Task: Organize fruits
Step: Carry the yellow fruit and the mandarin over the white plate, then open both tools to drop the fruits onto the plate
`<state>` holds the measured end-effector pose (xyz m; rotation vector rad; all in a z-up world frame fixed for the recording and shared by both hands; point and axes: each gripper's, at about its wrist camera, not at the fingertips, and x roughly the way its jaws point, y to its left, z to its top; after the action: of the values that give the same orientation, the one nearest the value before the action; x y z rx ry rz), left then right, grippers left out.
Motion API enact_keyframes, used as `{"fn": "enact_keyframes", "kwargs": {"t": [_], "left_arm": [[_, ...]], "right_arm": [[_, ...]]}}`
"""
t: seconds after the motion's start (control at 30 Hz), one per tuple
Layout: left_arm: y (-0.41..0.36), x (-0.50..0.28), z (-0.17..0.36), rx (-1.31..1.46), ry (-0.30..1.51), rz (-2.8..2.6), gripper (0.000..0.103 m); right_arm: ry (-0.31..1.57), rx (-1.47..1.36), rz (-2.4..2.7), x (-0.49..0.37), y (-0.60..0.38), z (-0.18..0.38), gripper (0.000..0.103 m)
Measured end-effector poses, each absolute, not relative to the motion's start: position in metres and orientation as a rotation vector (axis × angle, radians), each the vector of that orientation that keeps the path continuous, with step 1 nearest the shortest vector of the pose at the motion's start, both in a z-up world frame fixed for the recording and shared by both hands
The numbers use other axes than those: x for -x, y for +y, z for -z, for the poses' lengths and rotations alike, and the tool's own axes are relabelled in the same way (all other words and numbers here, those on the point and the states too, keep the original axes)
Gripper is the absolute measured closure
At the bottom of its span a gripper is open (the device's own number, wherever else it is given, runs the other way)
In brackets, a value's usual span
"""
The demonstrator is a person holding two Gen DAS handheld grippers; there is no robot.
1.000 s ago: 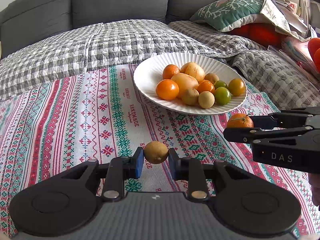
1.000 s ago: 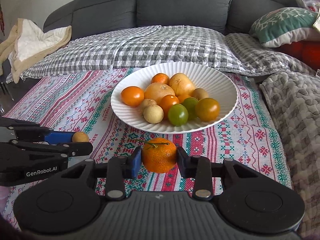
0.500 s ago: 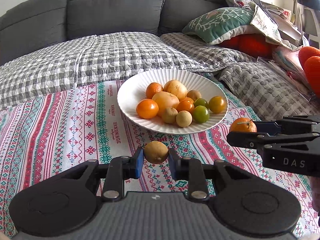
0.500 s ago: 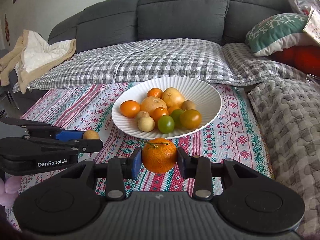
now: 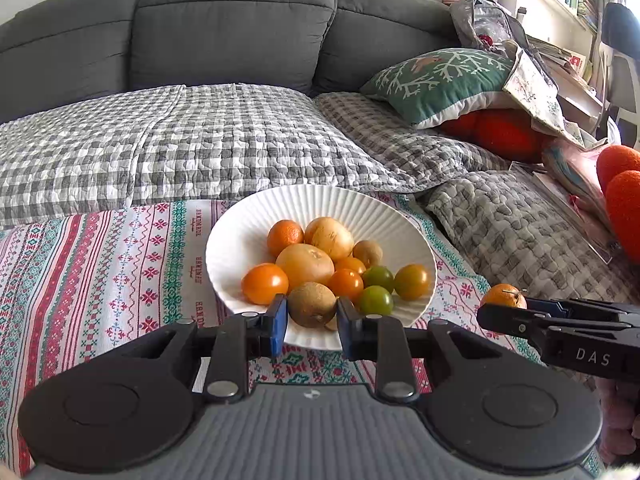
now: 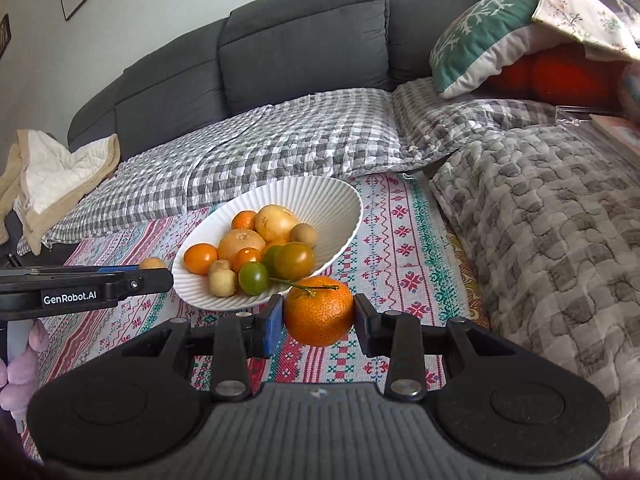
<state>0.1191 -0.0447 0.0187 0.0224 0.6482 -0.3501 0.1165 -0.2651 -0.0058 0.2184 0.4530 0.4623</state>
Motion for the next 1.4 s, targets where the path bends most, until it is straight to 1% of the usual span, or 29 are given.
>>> {"fn": "enact_keyframes", "kwargs": {"t": [0.13,0.33,0.67,1.03,1.27,1.3,1.33,1.4], "left_arm": [[-0.053,-0.141,-0.024,-0.021,0.641,0.354,0.087],[-0.060,-0.185,-0.026,0.031,0.658,0.353,0.087],[-0.070,-0.243,-0.012,0.070,0.717,0.329,0.087],[-0.079,-0.266,0.004,0.069,0.772,0.287,0.087],[-0.086,-0.270,0.007,0.054,0.773,0.292,0.086],[-0.086,-0.270,0.007,0.051,0.771,0.292,0.086],[-0.086,-0.270,0.007,0.048,0.767,0.289,0.084],[-0.087,-0.269,0.007,0.046,0.761,0.290,0.078]], "right_arm": [[0.427,-0.241,-0.478,-0.129,-0.264,-0.002,0.069],[0.394,-0.201,-0.512,-0.154,-0.250,-0.011,0.069],[0.387,-0.217,-0.527,-0.201,-0.238,-0.006,0.069],[0.395,-0.215,-0.514,-0.218,-0.229,0.003,0.069],[0.401,-0.218,-0.513,-0.224,-0.228,0.009,0.069],[0.400,-0.220,-0.515,-0.224,-0.227,0.009,0.068],[0.397,-0.226,-0.511,-0.224,-0.227,0.008,0.066],[0.387,-0.250,-0.516,-0.224,-0.230,0.008,0.059]]}}
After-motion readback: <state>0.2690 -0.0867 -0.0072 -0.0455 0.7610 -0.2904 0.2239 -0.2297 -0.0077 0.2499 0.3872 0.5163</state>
